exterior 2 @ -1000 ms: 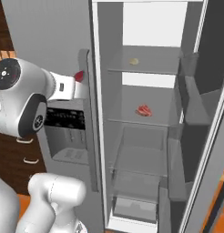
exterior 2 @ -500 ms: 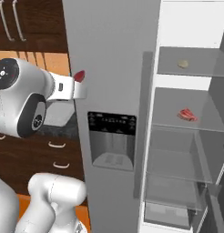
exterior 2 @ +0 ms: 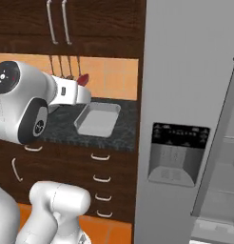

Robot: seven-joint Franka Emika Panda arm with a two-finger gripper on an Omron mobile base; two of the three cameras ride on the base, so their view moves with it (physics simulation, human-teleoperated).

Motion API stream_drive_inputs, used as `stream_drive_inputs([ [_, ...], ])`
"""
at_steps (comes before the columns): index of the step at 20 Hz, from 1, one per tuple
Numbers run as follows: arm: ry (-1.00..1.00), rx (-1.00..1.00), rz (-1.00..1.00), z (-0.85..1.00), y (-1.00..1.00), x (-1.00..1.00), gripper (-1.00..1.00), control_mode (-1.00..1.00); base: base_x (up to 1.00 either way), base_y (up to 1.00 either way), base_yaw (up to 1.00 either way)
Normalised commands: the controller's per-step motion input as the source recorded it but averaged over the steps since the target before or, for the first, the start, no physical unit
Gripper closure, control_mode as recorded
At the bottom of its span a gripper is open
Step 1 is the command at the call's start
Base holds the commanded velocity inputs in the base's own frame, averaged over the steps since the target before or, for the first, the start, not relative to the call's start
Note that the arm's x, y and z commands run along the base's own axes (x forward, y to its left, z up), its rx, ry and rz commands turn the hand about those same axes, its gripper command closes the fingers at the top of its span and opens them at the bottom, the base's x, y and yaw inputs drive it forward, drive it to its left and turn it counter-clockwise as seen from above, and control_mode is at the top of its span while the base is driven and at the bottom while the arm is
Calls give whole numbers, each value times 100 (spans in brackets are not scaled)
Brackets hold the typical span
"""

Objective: Place one garlic and one steak in each tupperware on the nearby counter, to pack two identical lunches.

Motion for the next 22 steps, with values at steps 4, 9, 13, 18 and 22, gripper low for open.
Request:
stream_drive_inputs([
  [4, 0, 0, 0, 0, 0, 0, 100, 100, 0, 81, 0],
  [9, 0, 0, 0, 0, 0, 0, 100, 100, 0, 78, 0],
  [13, 0, 0, 0, 0, 0, 0, 100, 100, 0, 78, 0],
  [18, 0, 0, 0, 0, 0, 0, 100, 100, 0, 78, 0],
  [22, 0, 0, 0, 0, 0, 0, 100, 100, 0, 73, 0],
])
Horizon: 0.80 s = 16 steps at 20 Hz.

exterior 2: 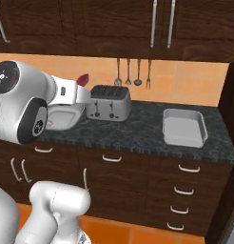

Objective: Place one garlic and one steak in each tupperware on the nearby counter, to pack two identical lunches.

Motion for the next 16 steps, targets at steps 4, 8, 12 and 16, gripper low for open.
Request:
stream_drive_inputs([
  [4, 0, 0, 0, 0, 0, 0, 100, 100, 0, 68, 0],
  [8, 0, 0, 0, 0, 0, 0, 100, 100, 0, 67, 0],
  [12, 0, 0, 0, 0, 0, 0, 100, 100, 1, 70, 0],
  [16, 0, 0, 0, 0, 0, 0, 100, 100, 1, 71, 0],
])
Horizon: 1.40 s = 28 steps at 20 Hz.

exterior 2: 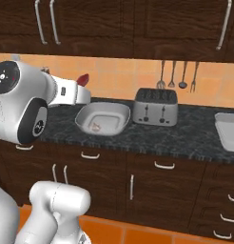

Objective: Place one garlic and one steak in each tupperware on the nearby counter, to pack two identical lunches.

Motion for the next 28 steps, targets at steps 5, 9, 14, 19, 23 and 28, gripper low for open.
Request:
stream_drive_inputs([
  [5, 0, 0, 0, 0, 0, 0, 100, 100, 0, 47, 0],
  [9, 0, 0, 0, 0, 0, 0, 100, 100, 0, 0, 0],
  [14, 0, 0, 0, 0, 0, 0, 100, -100, 0, 0, 0],
  [19, 0, 0, 0, 0, 0, 0, 100, -100, 0, 0, 0],
  [23, 0, 0, 0, 0, 0, 0, 100, -100, 0, 0, 0],
  [28, 5, 2, 0, -4, -12, 16, 100, -100, 0, 0, 0],
])
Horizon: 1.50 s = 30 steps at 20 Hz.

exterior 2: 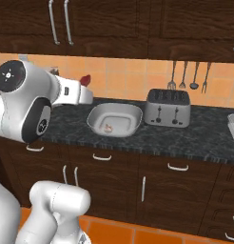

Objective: Place one garlic and one steak in each tupperware on the nearby counter, to pack two identical lunches.

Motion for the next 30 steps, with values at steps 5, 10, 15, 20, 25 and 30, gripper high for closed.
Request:
stream_drive_inputs([
  [5, 8, 0, 0, -61, -15, 88, 100, -100, 0, 0, 0],
  [10, 0, 0, 0, -86, -14, 99, 100, -100, 0, 0, 0],
  [15, -3, 0, 1, -72, -9, 78, 100, -100, 0, 0, 0],
  [20, 4, 0, 8, -18, 0, 69, 100, -100, 0, 0, 0],
  [25, 9, 0, 12, -6, 0, 55, 100, -100, 0, 0, 0],
  [30, 18, -3, 4, 0, 0, 41, 100, -100, 0, 0, 0],
])
